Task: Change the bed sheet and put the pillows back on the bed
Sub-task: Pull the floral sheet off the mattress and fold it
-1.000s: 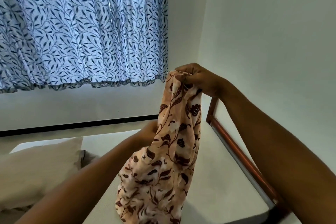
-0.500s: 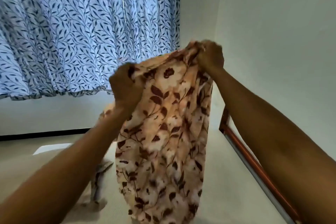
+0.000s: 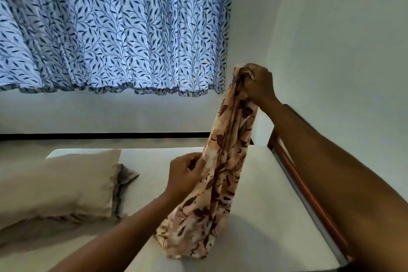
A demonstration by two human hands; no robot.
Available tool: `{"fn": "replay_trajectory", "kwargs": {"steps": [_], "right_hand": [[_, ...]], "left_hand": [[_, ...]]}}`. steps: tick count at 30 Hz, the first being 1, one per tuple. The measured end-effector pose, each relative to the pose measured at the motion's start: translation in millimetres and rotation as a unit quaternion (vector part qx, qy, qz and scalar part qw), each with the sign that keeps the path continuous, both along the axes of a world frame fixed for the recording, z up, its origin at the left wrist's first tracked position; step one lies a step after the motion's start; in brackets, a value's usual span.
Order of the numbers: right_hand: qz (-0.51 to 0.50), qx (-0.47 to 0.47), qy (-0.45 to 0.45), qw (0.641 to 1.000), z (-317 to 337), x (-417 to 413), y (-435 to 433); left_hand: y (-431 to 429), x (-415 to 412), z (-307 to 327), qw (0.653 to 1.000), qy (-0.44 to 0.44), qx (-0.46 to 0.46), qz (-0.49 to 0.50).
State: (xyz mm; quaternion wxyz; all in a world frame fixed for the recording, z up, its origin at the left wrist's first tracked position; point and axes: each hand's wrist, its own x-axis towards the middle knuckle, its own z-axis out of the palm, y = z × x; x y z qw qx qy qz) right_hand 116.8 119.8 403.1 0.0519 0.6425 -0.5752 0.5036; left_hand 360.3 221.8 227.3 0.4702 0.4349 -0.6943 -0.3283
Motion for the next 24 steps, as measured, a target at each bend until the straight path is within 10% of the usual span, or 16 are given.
{"fn": "replay_trajectory", "kwargs": {"steps": [24], "right_hand": [[0.017, 0.012, -0.011, 1.0, 26, 7, 35]], "left_hand": [[-61, 10, 37, 0.967, 0.025, -0.101, 0.231]]}}
